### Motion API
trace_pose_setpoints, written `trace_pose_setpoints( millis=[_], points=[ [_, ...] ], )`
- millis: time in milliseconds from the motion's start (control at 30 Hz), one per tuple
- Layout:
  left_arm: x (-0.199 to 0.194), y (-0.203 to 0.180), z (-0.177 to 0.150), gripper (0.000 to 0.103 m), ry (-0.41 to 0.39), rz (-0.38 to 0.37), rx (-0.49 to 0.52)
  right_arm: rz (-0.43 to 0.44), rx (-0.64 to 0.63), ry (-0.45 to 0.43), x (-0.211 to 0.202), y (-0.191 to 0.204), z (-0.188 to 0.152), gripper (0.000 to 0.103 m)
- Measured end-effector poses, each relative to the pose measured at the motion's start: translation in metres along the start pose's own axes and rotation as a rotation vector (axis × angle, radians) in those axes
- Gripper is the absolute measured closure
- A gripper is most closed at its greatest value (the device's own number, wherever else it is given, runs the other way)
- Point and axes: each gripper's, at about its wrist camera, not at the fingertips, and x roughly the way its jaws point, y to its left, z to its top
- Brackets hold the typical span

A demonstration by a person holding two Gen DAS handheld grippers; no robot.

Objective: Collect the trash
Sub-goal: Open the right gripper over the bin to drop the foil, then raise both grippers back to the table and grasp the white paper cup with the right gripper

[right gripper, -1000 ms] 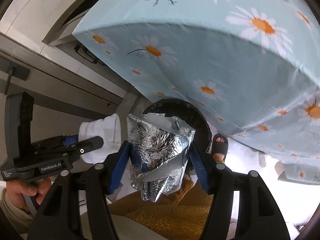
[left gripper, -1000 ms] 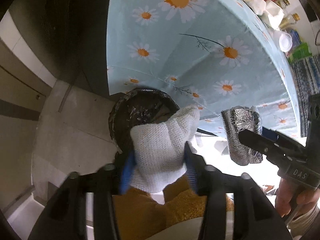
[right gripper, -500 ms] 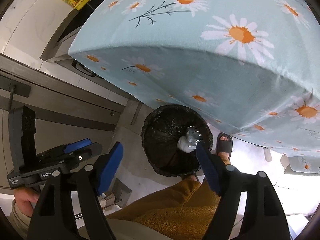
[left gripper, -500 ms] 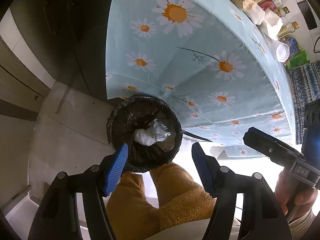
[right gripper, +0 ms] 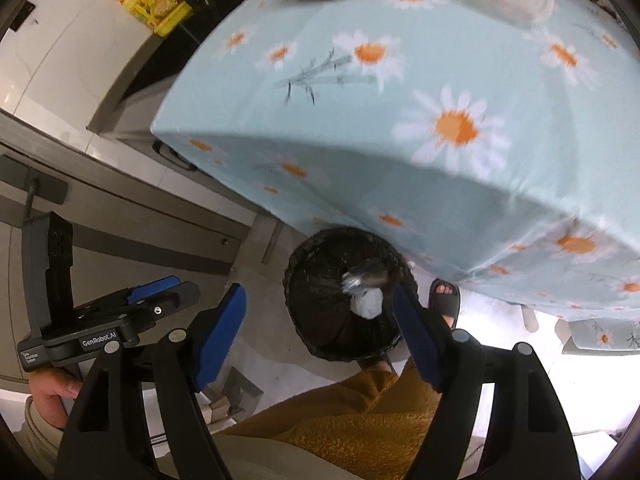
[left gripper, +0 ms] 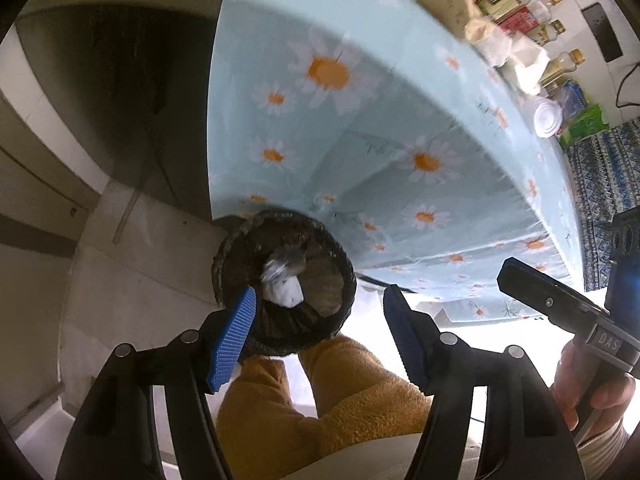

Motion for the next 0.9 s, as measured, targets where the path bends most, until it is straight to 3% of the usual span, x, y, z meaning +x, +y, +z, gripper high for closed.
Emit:
trace_pose_setpoints(
  millis=[533,900],
  points=[
    [-0.054,-0.051,0.050,0.039,-0.141,-0.049,0.120,-0.021,0.017,-0.191,-0.082,-0.013,0.038,0.028],
    [-0.067,-0.091,0.089,0.039,-0.210,-0.034,0.176,-0.080,0.009,-0.284,-0.121,-0.051,0.086,0.023]
  ],
)
